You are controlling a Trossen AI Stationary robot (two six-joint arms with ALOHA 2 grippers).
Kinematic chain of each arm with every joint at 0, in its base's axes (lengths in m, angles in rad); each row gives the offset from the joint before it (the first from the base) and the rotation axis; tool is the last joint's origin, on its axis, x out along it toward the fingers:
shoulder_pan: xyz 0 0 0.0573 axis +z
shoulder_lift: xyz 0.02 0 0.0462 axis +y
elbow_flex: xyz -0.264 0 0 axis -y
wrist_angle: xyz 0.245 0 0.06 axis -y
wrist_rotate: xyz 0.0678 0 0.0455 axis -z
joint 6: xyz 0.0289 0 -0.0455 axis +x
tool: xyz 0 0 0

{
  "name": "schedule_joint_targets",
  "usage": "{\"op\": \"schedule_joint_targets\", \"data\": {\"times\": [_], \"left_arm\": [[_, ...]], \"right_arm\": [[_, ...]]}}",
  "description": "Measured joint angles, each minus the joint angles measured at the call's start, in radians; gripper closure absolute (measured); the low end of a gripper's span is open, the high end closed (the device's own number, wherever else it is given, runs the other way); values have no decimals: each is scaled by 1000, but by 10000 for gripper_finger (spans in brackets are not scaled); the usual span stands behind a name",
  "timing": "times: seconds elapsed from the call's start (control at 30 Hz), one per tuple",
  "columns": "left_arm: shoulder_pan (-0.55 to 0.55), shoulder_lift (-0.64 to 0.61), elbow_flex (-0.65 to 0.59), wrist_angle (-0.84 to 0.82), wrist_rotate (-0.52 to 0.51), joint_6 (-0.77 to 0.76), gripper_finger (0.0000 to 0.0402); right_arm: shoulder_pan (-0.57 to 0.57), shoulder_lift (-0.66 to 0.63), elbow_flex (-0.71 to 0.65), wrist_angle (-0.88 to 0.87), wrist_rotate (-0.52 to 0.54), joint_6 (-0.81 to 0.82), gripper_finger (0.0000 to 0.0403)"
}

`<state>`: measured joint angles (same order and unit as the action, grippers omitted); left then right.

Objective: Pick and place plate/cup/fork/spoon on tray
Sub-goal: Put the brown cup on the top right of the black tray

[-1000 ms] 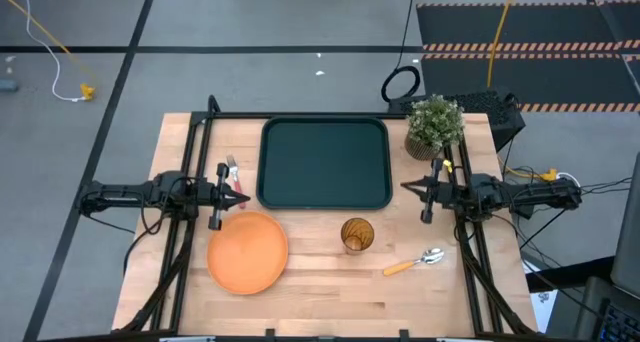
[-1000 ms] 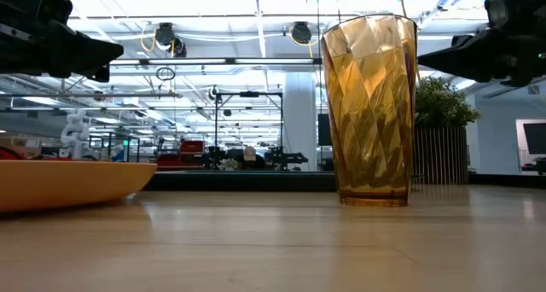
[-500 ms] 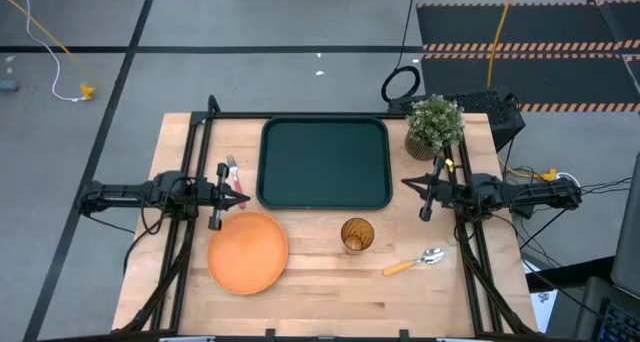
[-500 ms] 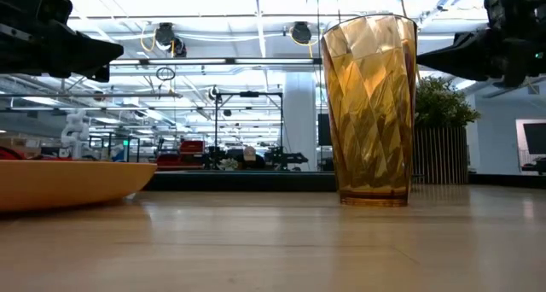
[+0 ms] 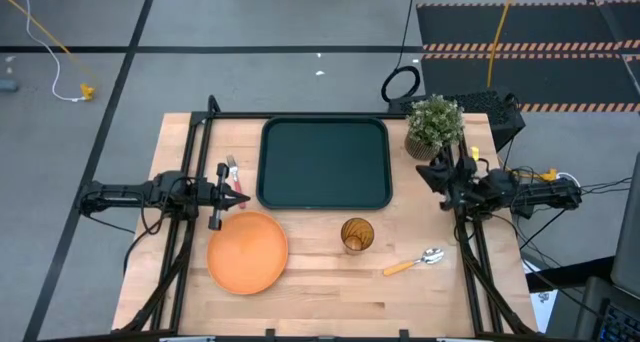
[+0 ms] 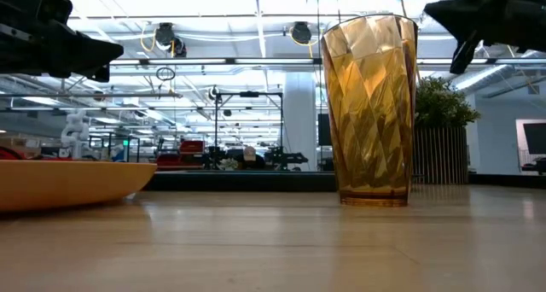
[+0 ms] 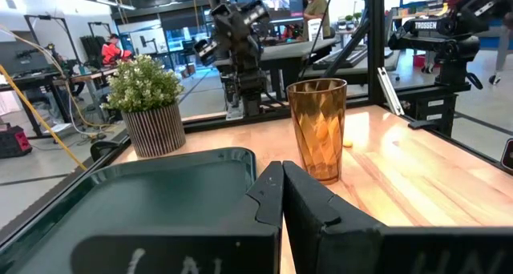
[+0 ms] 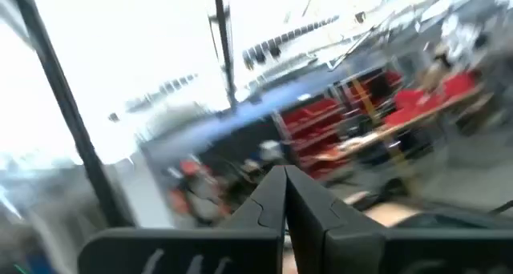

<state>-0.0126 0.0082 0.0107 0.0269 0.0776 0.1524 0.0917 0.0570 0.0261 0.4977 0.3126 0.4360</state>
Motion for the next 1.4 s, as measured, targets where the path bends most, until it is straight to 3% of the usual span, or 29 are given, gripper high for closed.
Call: {"op": "schedule_joint_targets", "data": {"times": [0.1, 0.3, 0.4, 0.57, 0.83, 1.13, 1.4], "left_arm": [[0, 0, 0, 0, 0, 0, 396], [0, 0, 0, 0, 0, 0, 396], [0, 0, 0, 0, 0, 0, 396], [0, 0, 0, 0, 0, 0, 396], [0, 0, 0, 0, 0, 0, 396], [0, 0, 0, 0, 0, 0, 396], [0, 0, 0, 0, 0, 0, 396]], "right_arm": [[0, 1, 0, 69, -9, 56, 403], [2, 10, 11, 298, -133, 66, 403], [2, 55, 86, 238, -133, 126, 403], [2, 224, 361, 31, -144, 161, 403], [2, 555, 880, -330, -311, 83, 403], [2, 845, 1449, -765, -374, 36, 403], [2, 1068, 1812, -1006, -400, 5, 403]]}}
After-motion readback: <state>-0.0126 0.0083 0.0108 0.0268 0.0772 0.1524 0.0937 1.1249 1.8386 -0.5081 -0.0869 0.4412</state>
